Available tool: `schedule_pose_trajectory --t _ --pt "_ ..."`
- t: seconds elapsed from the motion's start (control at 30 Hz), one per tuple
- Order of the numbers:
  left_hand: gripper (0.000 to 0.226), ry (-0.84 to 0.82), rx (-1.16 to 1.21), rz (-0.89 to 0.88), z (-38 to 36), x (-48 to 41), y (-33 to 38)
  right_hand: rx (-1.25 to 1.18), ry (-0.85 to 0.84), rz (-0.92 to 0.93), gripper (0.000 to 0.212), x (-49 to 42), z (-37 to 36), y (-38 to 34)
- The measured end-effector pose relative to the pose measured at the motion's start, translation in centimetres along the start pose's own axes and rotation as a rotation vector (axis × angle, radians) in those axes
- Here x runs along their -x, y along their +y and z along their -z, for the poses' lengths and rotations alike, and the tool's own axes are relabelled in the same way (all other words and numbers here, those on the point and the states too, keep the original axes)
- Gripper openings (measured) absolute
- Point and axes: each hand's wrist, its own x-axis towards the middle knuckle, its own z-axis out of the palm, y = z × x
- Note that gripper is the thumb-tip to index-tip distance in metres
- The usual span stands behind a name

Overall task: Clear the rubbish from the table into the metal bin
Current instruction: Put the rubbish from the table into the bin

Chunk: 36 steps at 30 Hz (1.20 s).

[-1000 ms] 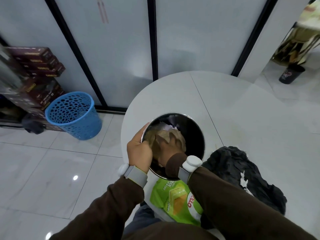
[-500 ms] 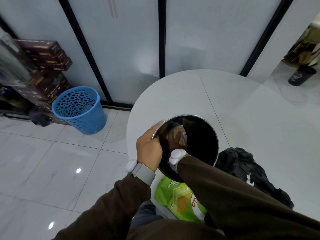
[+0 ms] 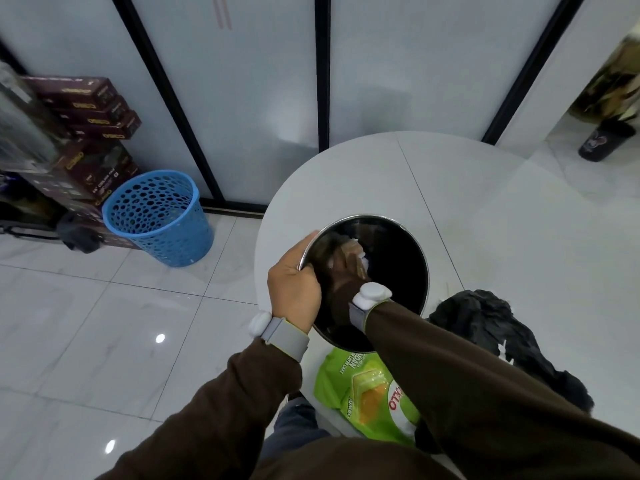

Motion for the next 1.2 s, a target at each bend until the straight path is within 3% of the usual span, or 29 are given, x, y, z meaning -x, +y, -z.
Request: schedule_pose_trajectory --t 0.1,0.17,0.3,0.43,0.53,0.67,0.77,0.87,0.93,1.03,1.2 --pt "0.066 0.014 -0.032 -0.005 -0.6 -0.4 -0.6 0.250 -0.004 0.263 0.072 2.7 3.0 -0.7" --pt "0.066 0.007 -0.044 0.005 -1.2 -0.4 -0.6 0.248 0.068 0.319 0.073 4.2 4.5 -0.3" --pt "0.066 -0.041 -0.040 0.031 -3.5 -0.2 -0.7 -0.158 0.185 0.297 0.048 6.4 5.8 4.1" --pt "0.065 -0.105 -0.026 0.083 -6.0 0.2 -1.3 -0.331 0.592 0.329 0.019 10.8 7.9 7.6" --pt "0.065 -0.126 -0.011 0.094 -7.2 0.3 -1.8 -0.433 0.778 0.355 0.017 13.8 9.2 9.8" --pt "0.071 -0.179 -0.010 0.083 -9.1 0.5 -2.8 -0.472 0.906 0.150 0.021 15.4 9.4 15.7" --pt "0.072 -0.199 -0.001 0.095 -9.9 0.5 -3.4 -0.462 0.782 -0.175 0.023 14.8 7.5 22.1" --pt "0.070 -0.225 -0.016 0.109 -10.7 1.1 -3.3 -0.230 0.438 -0.559 0.041 14.3 4.3 28.4" --pt "0.069 -0.223 -0.008 0.105 -10.6 1.1 -3.3 -0.053 0.226 -0.717 0.057 14.2 1.8 30.7" --pt "0.068 -0.221 -0.019 0.093 -10.3 1.0 -3.4 0.087 0.145 -0.799 0.067 14.1 -1.1 31.7" --pt "0.065 -0.183 -0.034 0.102 -9.5 0.7 -3.4 0.150 0.140 -0.843 0.061 12.8 -2.4 31.9"
